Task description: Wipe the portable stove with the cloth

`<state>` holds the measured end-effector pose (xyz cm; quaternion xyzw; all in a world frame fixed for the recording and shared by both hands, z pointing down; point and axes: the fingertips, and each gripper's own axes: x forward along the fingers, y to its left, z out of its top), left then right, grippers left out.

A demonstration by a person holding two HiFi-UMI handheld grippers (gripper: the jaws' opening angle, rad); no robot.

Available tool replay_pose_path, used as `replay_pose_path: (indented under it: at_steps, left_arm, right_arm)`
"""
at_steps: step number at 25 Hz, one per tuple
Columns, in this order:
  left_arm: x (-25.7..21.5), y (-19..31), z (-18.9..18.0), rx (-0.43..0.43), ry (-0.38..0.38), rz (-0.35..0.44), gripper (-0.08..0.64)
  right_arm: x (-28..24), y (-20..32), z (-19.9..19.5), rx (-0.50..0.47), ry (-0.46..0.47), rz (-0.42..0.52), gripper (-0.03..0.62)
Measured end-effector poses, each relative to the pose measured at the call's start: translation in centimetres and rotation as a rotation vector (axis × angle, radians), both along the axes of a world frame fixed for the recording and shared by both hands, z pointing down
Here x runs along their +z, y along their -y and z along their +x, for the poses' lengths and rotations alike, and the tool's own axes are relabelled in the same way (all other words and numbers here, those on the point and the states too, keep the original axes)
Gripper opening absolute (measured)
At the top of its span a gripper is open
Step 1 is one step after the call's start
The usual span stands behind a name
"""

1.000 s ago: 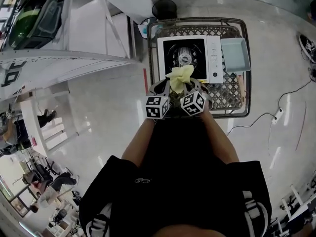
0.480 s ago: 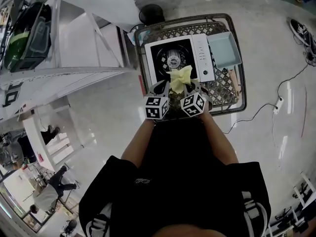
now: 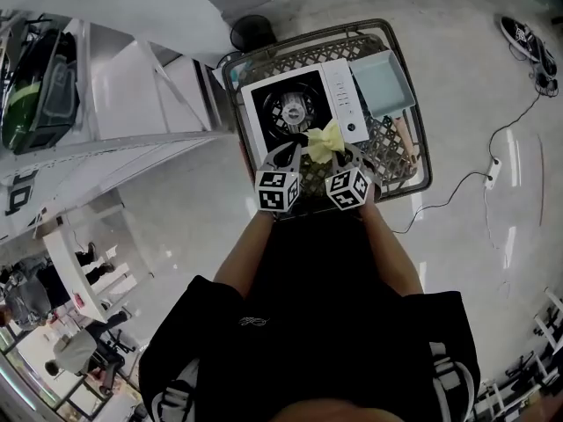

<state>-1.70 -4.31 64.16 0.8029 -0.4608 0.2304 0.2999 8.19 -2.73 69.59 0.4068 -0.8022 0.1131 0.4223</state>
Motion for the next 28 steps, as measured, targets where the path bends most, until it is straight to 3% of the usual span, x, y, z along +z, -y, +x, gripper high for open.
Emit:
replay_pose_path:
  at_steps: [19, 28]
  left_arm:
    - [-0.1, 1.1, 3.9, 0.077, 0.002, -0.003, 0.017]
    - [-0.2, 2.0, 5.0, 0.061, 0.0, -0.002, 0.017]
  right_arm:
    - [0.0, 1.7, 6.8, 0.156, -0.002, 0.002, 0.028]
    - [0.0, 2.6, 10.1, 0.205, -0.019, -0.003, 0.026]
